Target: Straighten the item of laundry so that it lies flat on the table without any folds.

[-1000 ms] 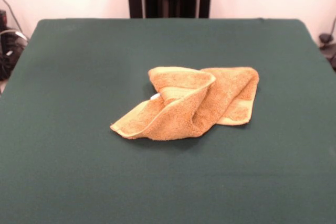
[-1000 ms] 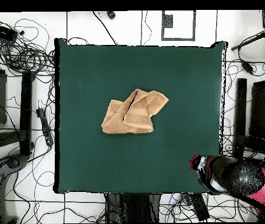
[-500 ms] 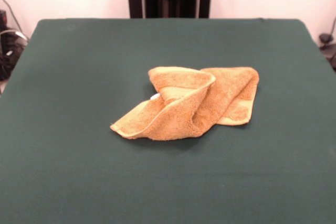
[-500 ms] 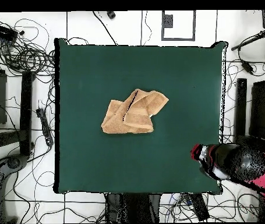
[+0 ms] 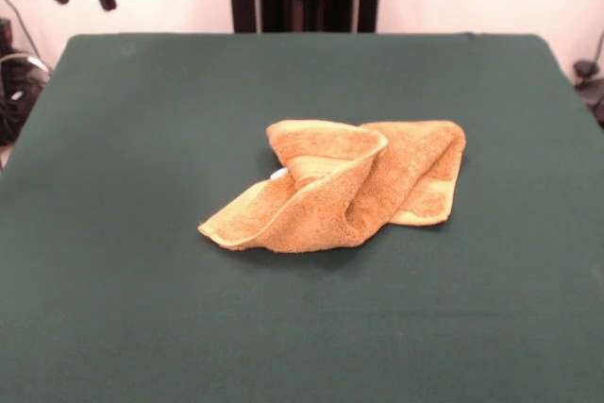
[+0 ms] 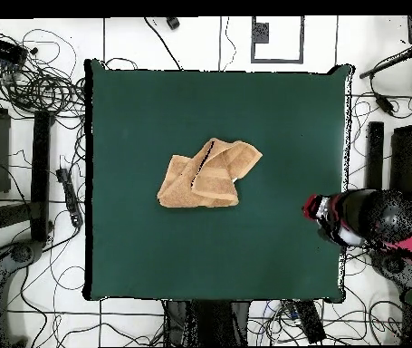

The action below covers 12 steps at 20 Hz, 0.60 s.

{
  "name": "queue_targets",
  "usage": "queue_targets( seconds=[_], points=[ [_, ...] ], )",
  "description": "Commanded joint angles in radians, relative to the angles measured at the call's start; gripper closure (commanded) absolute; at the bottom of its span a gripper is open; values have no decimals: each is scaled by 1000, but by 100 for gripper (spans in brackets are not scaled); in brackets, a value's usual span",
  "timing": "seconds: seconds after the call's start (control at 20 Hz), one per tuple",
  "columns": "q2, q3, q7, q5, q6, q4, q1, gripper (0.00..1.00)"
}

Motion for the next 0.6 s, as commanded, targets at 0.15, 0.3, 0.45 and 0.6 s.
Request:
queue_targets(
  seconds=[0.15, 0.3, 0.45, 0.6],
  points=[
    [113, 102, -205, -63, 161, -173, 59, 0],
    [118, 103, -222, -69, 179, -191, 52, 0],
    [115, 101, -221, -68, 194, -199, 42, 0],
    [110, 105, -240, -68, 193, -192, 23, 0]
  ],
)
